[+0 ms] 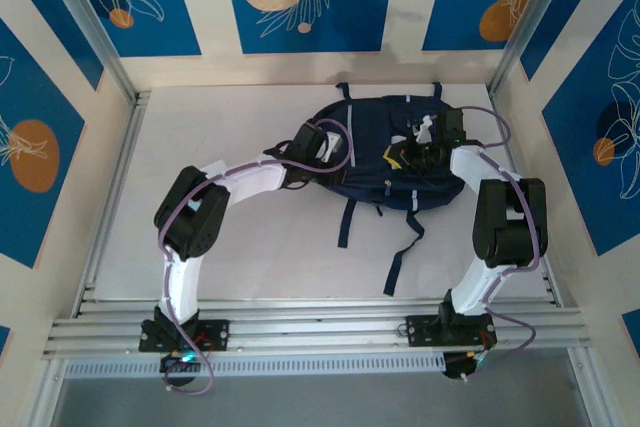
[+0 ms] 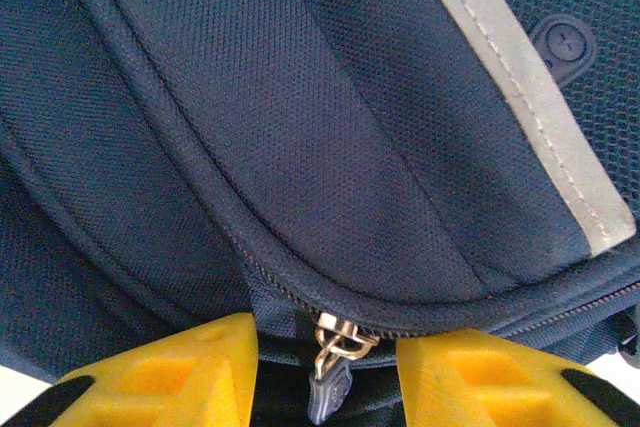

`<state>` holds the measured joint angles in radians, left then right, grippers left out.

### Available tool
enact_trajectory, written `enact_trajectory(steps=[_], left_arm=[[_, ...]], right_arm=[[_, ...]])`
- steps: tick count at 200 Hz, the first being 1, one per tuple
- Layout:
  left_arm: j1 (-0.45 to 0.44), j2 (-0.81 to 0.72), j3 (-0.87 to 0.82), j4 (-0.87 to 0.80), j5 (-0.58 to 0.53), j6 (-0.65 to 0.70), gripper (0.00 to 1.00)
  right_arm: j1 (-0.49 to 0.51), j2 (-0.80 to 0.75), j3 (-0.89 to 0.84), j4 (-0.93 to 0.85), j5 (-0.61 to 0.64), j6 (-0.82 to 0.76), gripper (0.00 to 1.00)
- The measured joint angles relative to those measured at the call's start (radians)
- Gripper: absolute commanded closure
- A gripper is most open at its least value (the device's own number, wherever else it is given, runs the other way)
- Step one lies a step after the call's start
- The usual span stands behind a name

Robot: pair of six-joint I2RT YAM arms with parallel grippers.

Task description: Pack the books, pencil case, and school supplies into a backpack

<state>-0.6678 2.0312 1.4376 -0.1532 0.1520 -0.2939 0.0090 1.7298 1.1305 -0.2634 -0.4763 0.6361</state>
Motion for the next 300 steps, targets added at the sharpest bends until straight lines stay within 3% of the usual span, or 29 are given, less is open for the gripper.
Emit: enact_trajectory(steps=[63, 77, 90, 142, 197, 260, 281, 300], left_arm=[[0.001, 0.027, -0.012, 0.029, 0.024, -0.043, 0.7], [0.003, 0.027, -0.029, 0.048, 0.034, -0.063, 0.81], [0.004, 0.027, -0.048, 0.067, 0.04, -0.077, 1.0], [0.012, 0.004, -0.062, 0.055, 0.053, -0.063, 1.0], [0.013, -0.124, -0.034, -0.132, 0.074, 0.073, 1.0], [-0.04, -0.166, 0.012, -0.257, 0.154, 0.151, 1.0], [-0.059, -0.158, 0.048, -0.288, 0.175, 0.151, 1.0], [-0.08, -0.132, 0.102, -0.321, 0.188, 0.143, 1.0]], right_arm=[[0.0, 0.0, 0.0, -0.008, 0.0, 0.0, 1.0], [-0.002, 0.0, 0.0, -0.012, 0.0, 0.0, 1.0], [-0.003, 0.0, 0.0, -0.016, 0.0, 0.0, 1.0], [-0.006, -0.002, 0.0, -0.023, 0.0, -0.008, 1.0], [-0.007, -0.006, 0.01, -0.096, 0.005, -0.071, 1.0], [-0.02, 0.043, 0.16, -0.242, 0.034, -0.084, 1.0], [-0.023, 0.056, 0.183, -0.237, 0.04, -0.074, 0.89], [-0.023, 0.048, 0.187, -0.214, 0.063, -0.046, 0.65]])
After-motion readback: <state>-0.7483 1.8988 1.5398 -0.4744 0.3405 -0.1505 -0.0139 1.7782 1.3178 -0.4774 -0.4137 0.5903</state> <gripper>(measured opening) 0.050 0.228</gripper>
